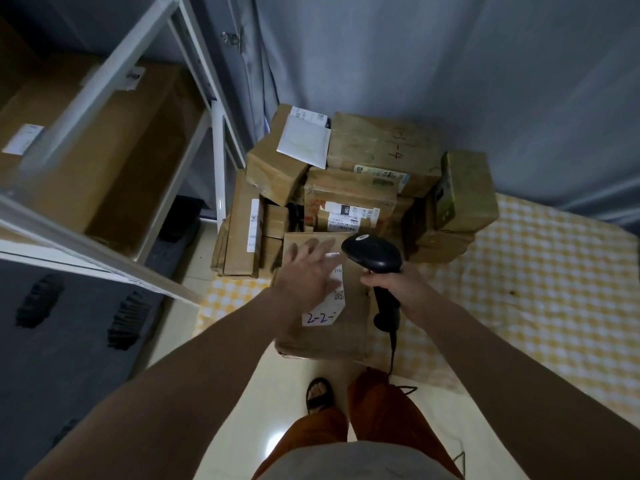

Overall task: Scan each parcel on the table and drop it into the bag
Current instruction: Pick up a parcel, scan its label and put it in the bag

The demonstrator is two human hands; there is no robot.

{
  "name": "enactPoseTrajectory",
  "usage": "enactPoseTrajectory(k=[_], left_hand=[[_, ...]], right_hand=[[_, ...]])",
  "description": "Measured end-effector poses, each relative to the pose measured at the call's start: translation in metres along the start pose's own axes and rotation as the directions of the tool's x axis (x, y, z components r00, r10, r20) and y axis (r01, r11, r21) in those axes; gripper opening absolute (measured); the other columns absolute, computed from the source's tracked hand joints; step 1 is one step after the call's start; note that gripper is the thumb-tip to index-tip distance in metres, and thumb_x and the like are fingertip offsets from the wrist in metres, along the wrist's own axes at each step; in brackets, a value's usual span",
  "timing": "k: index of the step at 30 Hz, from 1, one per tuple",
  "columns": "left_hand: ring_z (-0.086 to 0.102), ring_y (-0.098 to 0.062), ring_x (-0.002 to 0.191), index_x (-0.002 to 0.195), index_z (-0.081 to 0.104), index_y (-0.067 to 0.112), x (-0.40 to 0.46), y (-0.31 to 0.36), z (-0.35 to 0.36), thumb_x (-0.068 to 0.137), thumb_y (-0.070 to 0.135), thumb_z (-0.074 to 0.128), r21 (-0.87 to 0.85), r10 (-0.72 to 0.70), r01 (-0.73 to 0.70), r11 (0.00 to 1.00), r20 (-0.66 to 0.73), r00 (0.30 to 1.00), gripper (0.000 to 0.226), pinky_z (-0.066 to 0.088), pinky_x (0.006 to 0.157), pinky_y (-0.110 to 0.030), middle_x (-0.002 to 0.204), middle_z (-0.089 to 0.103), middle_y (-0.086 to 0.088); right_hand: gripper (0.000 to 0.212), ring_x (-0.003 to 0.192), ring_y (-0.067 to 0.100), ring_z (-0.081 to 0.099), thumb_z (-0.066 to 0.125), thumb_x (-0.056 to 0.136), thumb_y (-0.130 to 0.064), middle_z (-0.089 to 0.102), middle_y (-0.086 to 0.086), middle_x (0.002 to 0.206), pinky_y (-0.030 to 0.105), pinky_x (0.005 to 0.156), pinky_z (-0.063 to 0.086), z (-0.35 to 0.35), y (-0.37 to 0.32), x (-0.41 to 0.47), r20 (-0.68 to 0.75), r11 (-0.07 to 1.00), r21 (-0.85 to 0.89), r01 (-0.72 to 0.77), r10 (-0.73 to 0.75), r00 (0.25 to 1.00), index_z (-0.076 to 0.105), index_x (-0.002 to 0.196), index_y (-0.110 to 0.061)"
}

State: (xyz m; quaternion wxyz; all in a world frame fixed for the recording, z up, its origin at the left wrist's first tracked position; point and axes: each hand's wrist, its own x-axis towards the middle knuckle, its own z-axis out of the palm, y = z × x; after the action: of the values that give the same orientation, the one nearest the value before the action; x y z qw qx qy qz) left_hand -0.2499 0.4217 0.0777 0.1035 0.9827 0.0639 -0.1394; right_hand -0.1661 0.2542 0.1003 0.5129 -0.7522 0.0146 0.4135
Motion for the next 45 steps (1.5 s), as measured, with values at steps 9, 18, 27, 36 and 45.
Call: enactPoseTrajectory(k=[9,18,27,36,45], left_hand=[[0.019,-0.030,0.142,0.152,0.021,0.030,0.053,-0.023,-0.030,0.068,0.067,0.073,-0.201,-0.242,0.314,0.928,0.314,0.918,0.105,0.028,0.113,-0.046,0.152,0.029,-0.008],[0.035,-0.028,0.134,0.138,0.048,0.018,0.059,-0.025,-0.038,0.079,0.070,0.059,-0.060,-0.313,0.355,0.933,0.352,0.882,0.079,0.029,0.106,-0.039,0.140,0.048,-0.008],[0.038,-0.031,0.133,0.140,0.047,0.017,0.069,-0.034,-0.020,0.073,0.079,0.055,-0.103,-0.345,0.407,0.908,0.369,0.863,0.091,0.032,0.104,-0.045,0.142,0.048,-0.008],[0.045,-0.030,0.127,0.130,0.052,0.017,0.071,-0.038,-0.014,0.076,0.073,0.058,-0.169,-0.338,0.421,0.891,0.370,0.865,0.078,0.029,0.107,-0.048,0.134,0.054,-0.006],[0.052,-0.026,0.109,0.097,0.063,0.021,0.070,-0.038,-0.009,0.073,0.081,0.050,-0.163,-0.309,0.386,0.908,0.359,0.881,0.066,0.035,0.101,-0.048,0.115,0.058,-0.001]], right_hand=[[0.023,0.101,0.028,0.062,0.078,0.072,-0.004,0.069,0.007,0.096,0.043,0.093,0.049,-0.003,0.021,-0.013,-0.001,0.991,0.082,-0.109,0.109,0.994,0.071,0.091,-0.015],[0.012,0.063,0.024,0.059,0.075,0.079,-0.017,0.063,0.010,0.066,0.033,0.063,0.051,-0.006,-0.024,-0.038,0.105,0.982,-0.191,0.009,0.012,0.994,0.067,0.083,-0.009],[0.021,0.058,0.028,0.056,0.071,0.084,-0.024,0.058,0.012,0.064,0.033,0.053,0.048,0.017,-0.051,-0.074,0.113,0.992,-0.119,-0.030,0.044,0.993,0.066,0.090,-0.004],[0.022,0.053,0.020,0.056,0.070,0.085,-0.025,0.057,0.009,0.064,0.028,0.049,0.047,0.021,-0.047,-0.081,0.071,0.995,-0.085,-0.060,0.066,0.995,0.064,0.085,-0.004],[0.021,0.054,0.020,0.056,0.068,0.086,-0.027,0.057,0.006,0.062,0.027,0.052,0.048,0.019,-0.045,-0.078,0.091,0.990,-0.139,-0.005,0.018,0.996,0.063,0.083,-0.007]])
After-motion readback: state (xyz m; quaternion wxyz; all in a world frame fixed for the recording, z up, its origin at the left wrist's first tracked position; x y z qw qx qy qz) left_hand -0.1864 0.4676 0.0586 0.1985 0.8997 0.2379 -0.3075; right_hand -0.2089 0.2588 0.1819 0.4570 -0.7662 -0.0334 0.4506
